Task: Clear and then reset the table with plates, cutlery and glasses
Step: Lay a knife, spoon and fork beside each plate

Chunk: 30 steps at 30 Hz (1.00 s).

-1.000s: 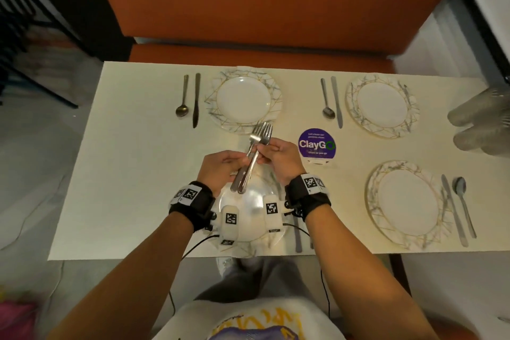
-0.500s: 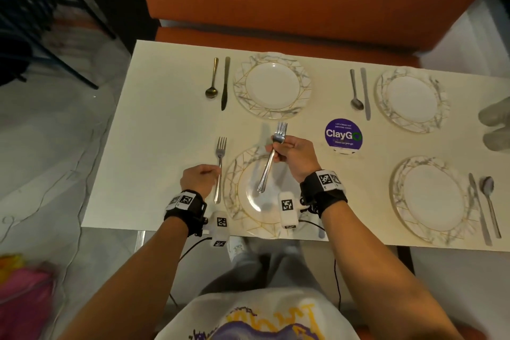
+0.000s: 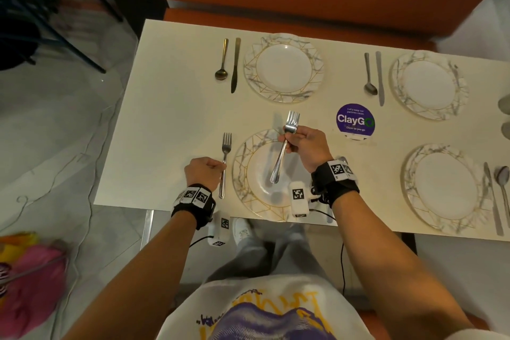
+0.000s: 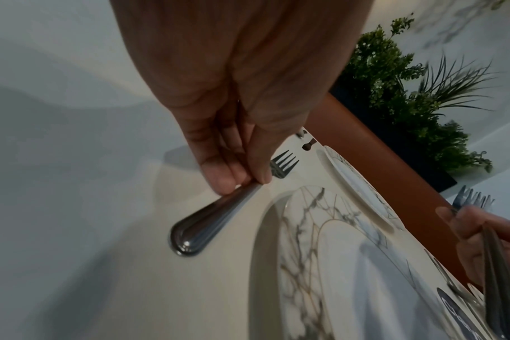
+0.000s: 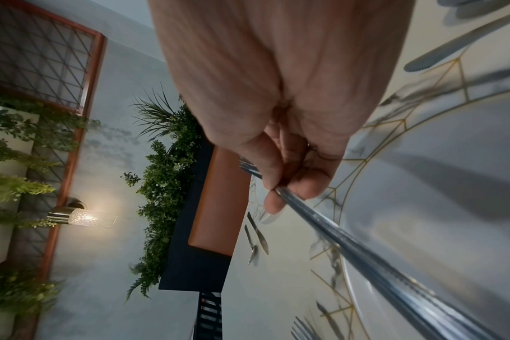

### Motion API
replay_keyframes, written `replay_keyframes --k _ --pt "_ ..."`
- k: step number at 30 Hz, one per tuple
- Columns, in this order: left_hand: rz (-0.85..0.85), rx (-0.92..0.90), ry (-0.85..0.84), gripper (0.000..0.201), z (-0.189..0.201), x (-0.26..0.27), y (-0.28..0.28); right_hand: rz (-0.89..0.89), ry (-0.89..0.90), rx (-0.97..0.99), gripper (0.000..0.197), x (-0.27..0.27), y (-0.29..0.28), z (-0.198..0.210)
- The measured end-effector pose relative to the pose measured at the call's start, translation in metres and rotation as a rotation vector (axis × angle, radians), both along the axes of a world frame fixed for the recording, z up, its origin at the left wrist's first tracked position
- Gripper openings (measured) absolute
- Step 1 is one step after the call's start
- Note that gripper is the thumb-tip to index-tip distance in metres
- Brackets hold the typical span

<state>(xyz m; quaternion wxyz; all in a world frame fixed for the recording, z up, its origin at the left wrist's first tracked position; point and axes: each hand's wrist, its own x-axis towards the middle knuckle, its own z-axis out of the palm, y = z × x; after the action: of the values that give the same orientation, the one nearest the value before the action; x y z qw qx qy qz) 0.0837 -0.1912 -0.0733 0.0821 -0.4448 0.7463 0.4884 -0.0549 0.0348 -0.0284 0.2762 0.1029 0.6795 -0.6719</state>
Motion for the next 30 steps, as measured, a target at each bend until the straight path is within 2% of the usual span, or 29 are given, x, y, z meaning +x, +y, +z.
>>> replay_keyframes --k 10,16,21,24,27,30 --pt "0.019 0.019 -0.006 0.001 0.006 0.009 0.001 0.008 0.012 0.011 0.019 0.005 0.0 -0.004" --pt "0.051 0.046 0.014 0.005 0.006 0.013 0.0 0.001 0.014 0.012 0.019 0.007 0.0 -0.006" --pt "-0.019 -0.102 0.037 0.018 0.008 0.012 -0.002 -0.01 0.015 0.018 0.018 0.008 0.008 -0.005" --pt "-0.081 -0.244 0.109 0.022 0.014 0.001 0.005 -0.026 0.025 0.017 0.016 0.008 0.016 -0.003" --pt "-0.151 -0.357 0.272 0.01 0.025 -0.019 0.028 -0.047 0.035 0.023 0.017 0.005 0.029 -0.002" --pt "-0.305 -0.354 0.383 0.006 0.042 -0.045 0.066 -0.062 0.018 0.001 0.018 0.001 0.046 0.0"
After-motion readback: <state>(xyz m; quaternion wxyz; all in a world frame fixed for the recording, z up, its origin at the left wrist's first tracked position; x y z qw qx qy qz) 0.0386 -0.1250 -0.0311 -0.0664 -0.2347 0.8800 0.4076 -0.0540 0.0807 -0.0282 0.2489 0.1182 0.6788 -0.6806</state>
